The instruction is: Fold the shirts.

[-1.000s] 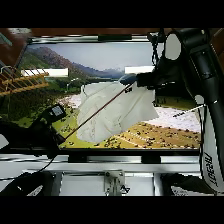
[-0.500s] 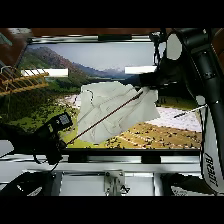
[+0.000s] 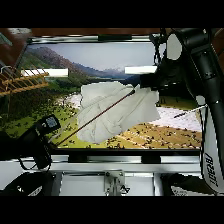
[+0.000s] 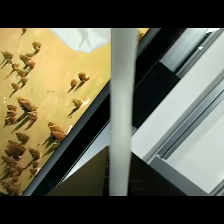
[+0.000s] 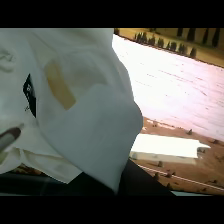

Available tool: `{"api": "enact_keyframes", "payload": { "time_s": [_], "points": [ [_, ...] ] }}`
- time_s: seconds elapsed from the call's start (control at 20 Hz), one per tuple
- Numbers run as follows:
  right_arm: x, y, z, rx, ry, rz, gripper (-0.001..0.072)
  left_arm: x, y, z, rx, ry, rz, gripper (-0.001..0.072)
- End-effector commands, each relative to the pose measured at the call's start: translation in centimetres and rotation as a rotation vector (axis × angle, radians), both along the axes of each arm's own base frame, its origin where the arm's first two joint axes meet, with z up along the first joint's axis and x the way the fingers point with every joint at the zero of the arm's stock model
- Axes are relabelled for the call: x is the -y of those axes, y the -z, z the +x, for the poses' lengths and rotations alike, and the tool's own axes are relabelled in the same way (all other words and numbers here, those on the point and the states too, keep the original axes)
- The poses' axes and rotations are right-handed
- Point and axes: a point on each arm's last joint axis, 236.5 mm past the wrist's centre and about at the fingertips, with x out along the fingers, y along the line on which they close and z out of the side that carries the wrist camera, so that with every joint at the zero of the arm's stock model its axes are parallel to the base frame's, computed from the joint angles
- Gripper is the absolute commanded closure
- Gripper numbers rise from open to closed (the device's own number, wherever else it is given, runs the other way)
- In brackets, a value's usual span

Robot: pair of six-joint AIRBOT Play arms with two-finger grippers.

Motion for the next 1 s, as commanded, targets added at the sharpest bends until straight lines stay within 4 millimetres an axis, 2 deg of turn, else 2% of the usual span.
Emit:
{"api": "enact_keyframes", "payload": {
  "time_s": [0.0,0.15,0.25,0.35,0.5,0.65,0.8,0.95],
  "points": [
    [0.1,-0.1,0.1,0.005,0.007,-0.001,0.0625,1.7,-0.4,-1.3,-0.025,0.049,-0.072,0.0649],
    [1.0,-0.3,0.6,0.030,0.025,-0.035,0.0625,1.9,0.6,-1.9,-0.052,0.080,-0.068,0.0649],
    [0.9,-0.4,0.8,0.038,0.024,-0.033,0.0624,2.5,1.5,-1.7,-0.049,0.091,-0.084,0.0649],
    [0.5,-0.4,0.7,0.037,0.016,-0.014,0.0625,3.2,2.6,-0.6,-0.038,0.075,-0.097,0.0649],
    [-0.4,-0.9,0.8,0.055,0.005,0.030,0.0625,5.5,3.8,1.8,-0.025,0.045,-0.142,0.0649],
    [-0.5,-1.5,0.6,0.070,0.002,0.041,0.0625,6.9,5.6,3.5,-0.056,0.022,-0.143,0.0649],
    [-0.5,-3.7,0.7,0.124,-0.009,0.063,0.0625,7.3,6.4,4.2,-0.063,0.008,-0.139,0.0649],
    [-0.6,-6.1,0.5,0.180,-0.017,0.088,0.0625,7.1,5.5,3.8,-0.056,0.011,-0.143,0.0649]
  ]
}}
